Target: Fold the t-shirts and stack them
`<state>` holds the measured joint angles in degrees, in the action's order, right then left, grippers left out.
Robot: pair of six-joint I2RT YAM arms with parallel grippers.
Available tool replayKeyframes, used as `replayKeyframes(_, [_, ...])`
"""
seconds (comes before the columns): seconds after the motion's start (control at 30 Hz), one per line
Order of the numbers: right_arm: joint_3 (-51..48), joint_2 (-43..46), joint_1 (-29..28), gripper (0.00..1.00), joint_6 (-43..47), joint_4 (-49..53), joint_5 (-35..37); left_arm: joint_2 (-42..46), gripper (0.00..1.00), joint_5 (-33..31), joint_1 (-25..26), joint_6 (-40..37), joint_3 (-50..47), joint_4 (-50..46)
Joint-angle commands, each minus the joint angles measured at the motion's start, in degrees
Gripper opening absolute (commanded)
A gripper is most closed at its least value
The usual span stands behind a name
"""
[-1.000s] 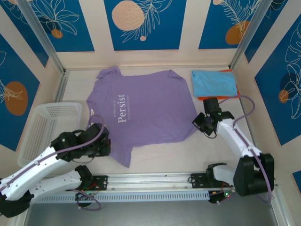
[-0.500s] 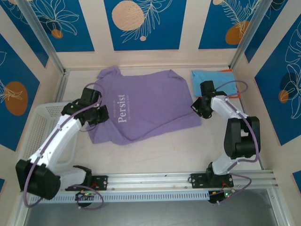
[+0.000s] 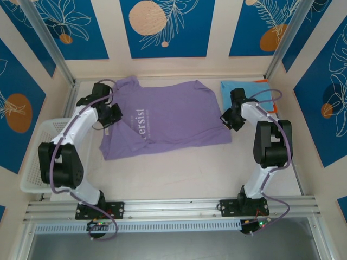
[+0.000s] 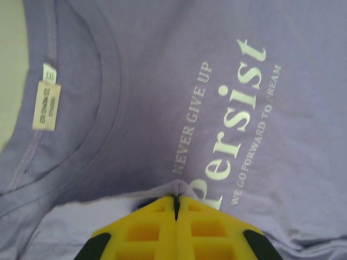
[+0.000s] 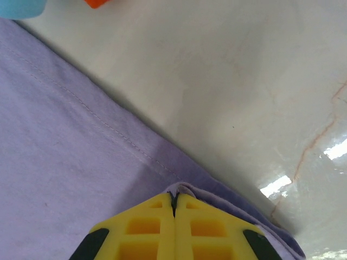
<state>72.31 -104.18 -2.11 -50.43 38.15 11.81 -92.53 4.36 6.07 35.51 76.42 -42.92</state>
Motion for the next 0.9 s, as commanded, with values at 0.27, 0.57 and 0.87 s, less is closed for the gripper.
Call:
replayKeyframes(0.27, [4.06,-2.81,0.52,0.00,-0.88,0.05,-2.25,-9.42,0.00,-2.87,-1.77,-0.35,10.82,-1.61])
replayKeyframes(0.57, [7.97,-4.09,0.97,0.40,1.07,-0.19,-8.11,-8.30,0.42,-6.12,-3.69,0.86,11.94,-1.40])
replayKeyframes(0.87, [-7.01,12.54,-0.27,0.48,2.18,-4.89,-8.63,11.02,0.67,-5.21,1.08,5.46,-7.82,8.34])
